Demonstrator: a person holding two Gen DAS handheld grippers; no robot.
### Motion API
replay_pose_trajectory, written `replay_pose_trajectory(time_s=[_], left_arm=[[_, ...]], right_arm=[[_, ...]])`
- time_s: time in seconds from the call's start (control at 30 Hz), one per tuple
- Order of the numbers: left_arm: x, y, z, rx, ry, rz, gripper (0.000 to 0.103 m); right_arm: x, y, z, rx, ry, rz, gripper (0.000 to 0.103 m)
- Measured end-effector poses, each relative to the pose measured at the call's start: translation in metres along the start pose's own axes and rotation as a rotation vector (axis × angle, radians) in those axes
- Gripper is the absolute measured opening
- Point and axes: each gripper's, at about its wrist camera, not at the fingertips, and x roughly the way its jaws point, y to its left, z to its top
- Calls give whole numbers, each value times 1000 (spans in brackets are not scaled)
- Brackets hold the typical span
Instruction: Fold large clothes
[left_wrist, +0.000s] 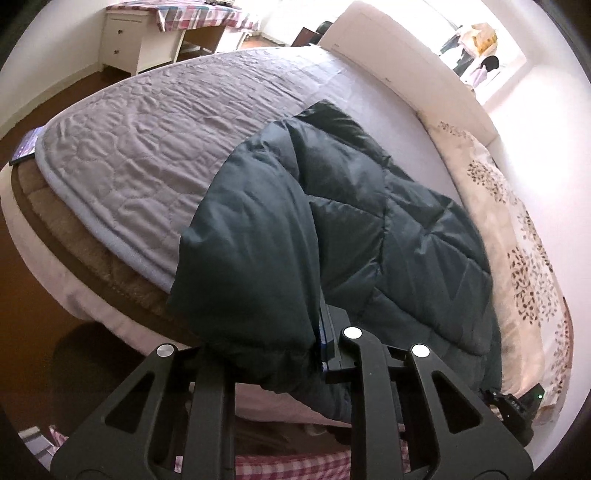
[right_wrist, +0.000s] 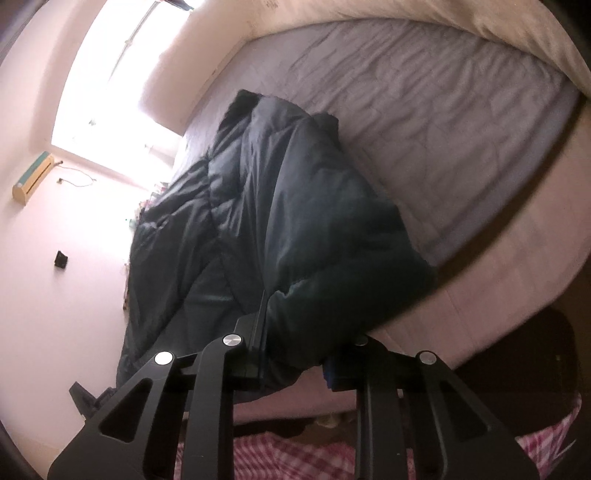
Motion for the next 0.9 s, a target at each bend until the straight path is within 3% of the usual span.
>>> replay_pose_trajectory(time_s=[0.1,0.27,0.33,0.53,0.6,0.67,0.8,0.9], left_arm=[[1,-1,-4,18,-19,25,20],[7,-18,-20,185,-94,142,23],[9,-19,-22,214,-112,157,24],[10,-8,-21,207,-126,128,26],[9,-7,-22,207,-132,120,26],[9,-5,-22,200,-135,104,26],[9,0,-22,174,-136,64,26],[9,2,-23,167,-138,43,26]], right_arm=[[-2,4,-2,-32,-8,-31,23],[6,8,-3,-85,-9,-97,24],[8,9,-4,-102,-9,-122,25],[15,13,-3,-112,-14,-178,30],[14,12,-6,-88,-16,-207,47],[7,7,-5,-46,-12,-216,54],[-14,14,0,-29,-41,-252,54],[-30,24,-2,-59,-86,-349,54]])
